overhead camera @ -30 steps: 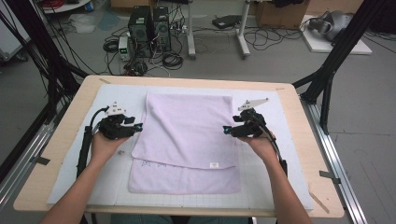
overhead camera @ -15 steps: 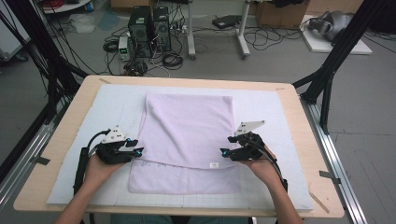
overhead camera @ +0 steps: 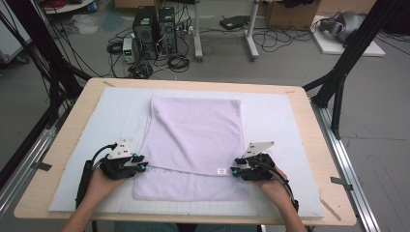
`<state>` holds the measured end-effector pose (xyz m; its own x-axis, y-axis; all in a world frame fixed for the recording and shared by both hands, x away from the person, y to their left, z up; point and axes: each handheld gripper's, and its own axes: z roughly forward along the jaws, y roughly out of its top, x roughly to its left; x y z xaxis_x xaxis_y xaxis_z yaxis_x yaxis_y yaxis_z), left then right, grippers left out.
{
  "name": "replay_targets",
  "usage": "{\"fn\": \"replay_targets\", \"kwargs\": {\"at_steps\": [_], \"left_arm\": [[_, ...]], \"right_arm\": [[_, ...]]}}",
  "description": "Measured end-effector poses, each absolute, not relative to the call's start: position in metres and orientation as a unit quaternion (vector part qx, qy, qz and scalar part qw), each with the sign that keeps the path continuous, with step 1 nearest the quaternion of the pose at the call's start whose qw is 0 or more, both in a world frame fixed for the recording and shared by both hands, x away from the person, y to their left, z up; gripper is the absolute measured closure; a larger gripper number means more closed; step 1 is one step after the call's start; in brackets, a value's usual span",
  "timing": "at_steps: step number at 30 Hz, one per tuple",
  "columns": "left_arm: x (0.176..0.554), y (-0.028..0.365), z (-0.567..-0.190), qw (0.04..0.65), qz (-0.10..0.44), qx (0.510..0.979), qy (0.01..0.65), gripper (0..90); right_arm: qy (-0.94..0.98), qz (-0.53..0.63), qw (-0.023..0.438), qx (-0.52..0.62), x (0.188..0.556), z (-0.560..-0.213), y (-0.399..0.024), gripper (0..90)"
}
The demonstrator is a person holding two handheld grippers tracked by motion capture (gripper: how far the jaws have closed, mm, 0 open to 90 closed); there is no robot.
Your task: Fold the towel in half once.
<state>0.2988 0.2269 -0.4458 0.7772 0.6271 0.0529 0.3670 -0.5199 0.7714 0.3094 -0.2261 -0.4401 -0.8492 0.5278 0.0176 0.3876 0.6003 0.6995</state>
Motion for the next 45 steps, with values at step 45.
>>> {"fn": "replay_targets", "kwargs": {"at_steps": [45], "left_arm": [[0.238,0.225,-0.446,0.421,0.118,0.866,0.242,86.0]], "right_arm": [[0.884,0.407,0.035,0.226,0.271,-0.445,-0.239,85.0]]}}
